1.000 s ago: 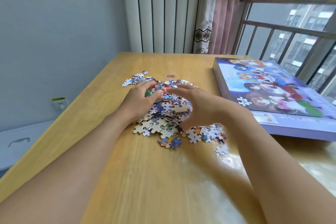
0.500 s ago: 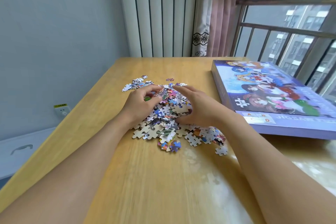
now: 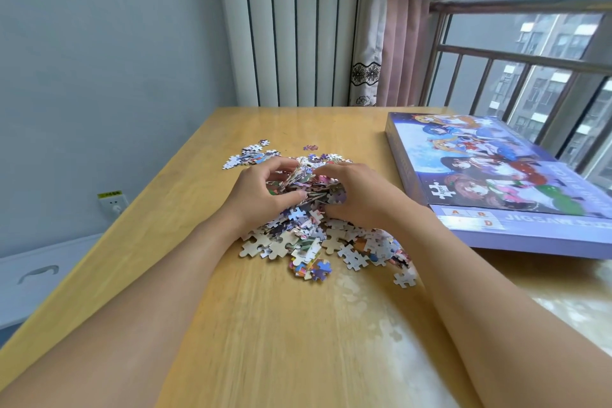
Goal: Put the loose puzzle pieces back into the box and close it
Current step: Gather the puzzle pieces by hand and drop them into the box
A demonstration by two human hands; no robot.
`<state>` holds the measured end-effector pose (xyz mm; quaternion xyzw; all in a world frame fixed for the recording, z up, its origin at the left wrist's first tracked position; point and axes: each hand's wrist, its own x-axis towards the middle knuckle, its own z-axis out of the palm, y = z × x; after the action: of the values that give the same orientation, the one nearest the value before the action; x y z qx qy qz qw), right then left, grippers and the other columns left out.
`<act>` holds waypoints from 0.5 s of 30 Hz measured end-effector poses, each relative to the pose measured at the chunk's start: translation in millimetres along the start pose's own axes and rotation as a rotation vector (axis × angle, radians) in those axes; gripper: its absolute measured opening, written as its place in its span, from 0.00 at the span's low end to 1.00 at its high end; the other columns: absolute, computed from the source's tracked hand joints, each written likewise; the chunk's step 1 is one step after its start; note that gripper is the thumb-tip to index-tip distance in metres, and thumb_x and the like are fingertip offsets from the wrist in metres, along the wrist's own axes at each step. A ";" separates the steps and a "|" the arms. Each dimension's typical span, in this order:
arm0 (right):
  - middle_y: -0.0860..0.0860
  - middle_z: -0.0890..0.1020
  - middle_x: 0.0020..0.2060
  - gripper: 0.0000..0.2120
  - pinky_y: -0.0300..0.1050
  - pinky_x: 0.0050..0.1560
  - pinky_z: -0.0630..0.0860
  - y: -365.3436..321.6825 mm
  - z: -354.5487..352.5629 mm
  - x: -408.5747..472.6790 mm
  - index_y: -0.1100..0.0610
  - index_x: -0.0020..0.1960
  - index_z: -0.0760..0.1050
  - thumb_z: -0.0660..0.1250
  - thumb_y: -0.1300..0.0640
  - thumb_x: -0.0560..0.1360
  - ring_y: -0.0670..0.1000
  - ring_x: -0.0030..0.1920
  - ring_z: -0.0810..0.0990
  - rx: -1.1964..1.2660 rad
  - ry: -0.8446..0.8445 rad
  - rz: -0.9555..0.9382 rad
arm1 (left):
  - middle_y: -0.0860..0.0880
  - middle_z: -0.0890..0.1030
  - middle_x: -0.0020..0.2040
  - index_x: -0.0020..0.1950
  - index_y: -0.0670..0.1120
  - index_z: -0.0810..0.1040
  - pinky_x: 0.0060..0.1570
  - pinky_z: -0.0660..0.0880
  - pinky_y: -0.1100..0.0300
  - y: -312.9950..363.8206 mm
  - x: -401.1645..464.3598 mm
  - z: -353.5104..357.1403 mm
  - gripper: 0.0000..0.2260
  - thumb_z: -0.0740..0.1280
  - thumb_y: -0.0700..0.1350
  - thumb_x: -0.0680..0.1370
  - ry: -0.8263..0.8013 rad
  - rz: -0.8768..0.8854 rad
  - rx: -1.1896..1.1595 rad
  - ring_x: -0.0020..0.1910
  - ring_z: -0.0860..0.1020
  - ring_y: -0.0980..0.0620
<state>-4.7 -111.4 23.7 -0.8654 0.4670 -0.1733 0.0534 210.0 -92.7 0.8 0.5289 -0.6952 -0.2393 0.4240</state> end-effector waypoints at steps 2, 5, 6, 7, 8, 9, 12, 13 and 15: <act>0.49 0.80 0.61 0.29 0.53 0.52 0.80 -1.2 0.9 -1.3 0.47 0.71 0.72 0.73 0.49 0.71 0.53 0.54 0.80 -0.006 0.017 -0.009 | 0.59 0.80 0.59 0.64 0.55 0.79 0.57 0.75 0.65 -0.3 0.2 1.3 0.21 0.77 0.48 0.73 0.014 0.006 0.019 0.57 0.79 0.62; 0.49 0.82 0.59 0.26 0.54 0.52 0.80 -2.3 1.7 -2.0 0.47 0.69 0.73 0.72 0.49 0.72 0.54 0.55 0.80 -0.014 0.070 -0.031 | 0.59 0.81 0.57 0.63 0.54 0.80 0.53 0.74 0.67 -0.2 1.8 2.4 0.15 0.73 0.47 0.77 0.052 0.000 0.007 0.55 0.79 0.63; 0.50 0.83 0.58 0.25 0.54 0.52 0.80 -2.6 0.9 -2.2 0.48 0.69 0.74 0.72 0.50 0.73 0.55 0.55 0.81 -0.007 0.087 -0.027 | 0.59 0.82 0.56 0.63 0.55 0.81 0.52 0.74 0.66 -0.2 2.6 2.2 0.13 0.72 0.47 0.78 0.066 -0.004 -0.003 0.54 0.79 0.64; 0.50 0.83 0.57 0.25 0.54 0.51 0.80 -3.0 0.2 -2.9 0.49 0.69 0.74 0.72 0.51 0.73 0.55 0.54 0.81 -0.002 0.105 -0.022 | 0.60 0.82 0.54 0.62 0.55 0.81 0.51 0.75 0.64 -0.1 3.1 2.0 0.12 0.70 0.48 0.79 0.077 -0.008 -0.017 0.53 0.79 0.64; 0.51 0.84 0.56 0.24 0.53 0.51 0.80 -3.5 -0.2 -3.3 0.50 0.69 0.74 0.72 0.52 0.74 0.55 0.52 0.82 -0.001 0.122 -0.016 | 0.60 0.82 0.52 0.62 0.55 0.81 0.48 0.76 0.63 -0.2 3.2 1.7 0.11 0.69 0.48 0.80 0.085 -0.012 -0.031 0.51 0.79 0.65; 0.52 0.84 0.55 0.24 0.53 0.50 0.80 -4.5 -0.5 -4.0 0.50 0.69 0.75 0.72 0.53 0.73 0.55 0.51 0.82 0.001 0.137 -0.011 | 0.60 0.82 0.51 0.61 0.55 0.82 0.46 0.77 0.62 0.0 3.4 1.7 0.10 0.68 0.48 0.80 0.090 -0.013 -0.039 0.48 0.79 0.65; 0.51 0.82 0.56 0.23 0.51 0.49 0.80 -7.7 2.0 -5.1 0.52 0.66 0.76 0.73 0.54 0.71 0.55 0.52 0.81 0.015 0.114 0.009 | 0.59 0.83 0.51 0.60 0.54 0.82 0.45 0.75 0.63 -0.7 3.9 2.9 0.10 0.67 0.46 0.81 0.091 0.002 -0.031 0.47 0.79 0.66; 0.51 0.81 0.56 0.23 0.51 0.49 0.80 -7.9 3.3 -4.4 0.53 0.65 0.76 0.73 0.53 0.71 0.54 0.52 0.80 0.012 0.098 0.021 | 0.59 0.83 0.52 0.60 0.54 0.82 0.45 0.74 0.64 -0.9 4.0 3.4 0.10 0.68 0.45 0.80 0.089 0.007 -0.027 0.47 0.79 0.66; 0.51 0.83 0.54 0.20 0.50 0.48 0.79 -6.6 4.0 -3.2 0.54 0.63 0.79 0.72 0.56 0.71 0.55 0.51 0.80 0.041 0.106 0.060 | 0.59 0.82 0.52 0.59 0.54 0.82 0.45 0.74 0.65 -1.6 4.0 4.0 0.09 0.68 0.46 0.80 0.090 0.003 -0.022 0.48 0.79 0.65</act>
<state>0.3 -105.4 20.8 -0.8393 0.4913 -0.2269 0.0512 207.1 -97.5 -1.2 0.5331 -0.6737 -0.2224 0.4610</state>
